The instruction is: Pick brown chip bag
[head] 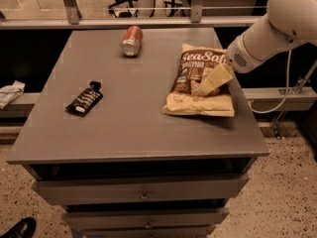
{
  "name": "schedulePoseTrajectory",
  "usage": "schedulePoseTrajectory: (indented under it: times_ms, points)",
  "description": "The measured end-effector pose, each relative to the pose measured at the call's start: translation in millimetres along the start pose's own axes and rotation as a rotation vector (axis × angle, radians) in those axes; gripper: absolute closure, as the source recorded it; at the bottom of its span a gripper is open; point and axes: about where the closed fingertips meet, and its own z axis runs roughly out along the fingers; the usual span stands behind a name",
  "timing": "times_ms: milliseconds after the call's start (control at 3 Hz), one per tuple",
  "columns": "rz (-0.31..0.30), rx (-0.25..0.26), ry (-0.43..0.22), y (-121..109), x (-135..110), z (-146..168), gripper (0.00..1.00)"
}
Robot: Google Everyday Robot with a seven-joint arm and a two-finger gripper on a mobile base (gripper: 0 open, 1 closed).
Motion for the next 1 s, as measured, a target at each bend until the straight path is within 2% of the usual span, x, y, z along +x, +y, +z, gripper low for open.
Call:
schedulePoseTrajectory:
  times_ms: [333, 667, 1000]
  points:
    - [0.033, -0.019, -0.017, 3.9, -5.1, 6.9, 0.47]
    - [0.034, -0.029, -0.039, 5.8, -12.4, 4.5, 0.7]
    - [0.0, -0.041, -0.094, 9.6, -34.2, -8.1, 0.93]
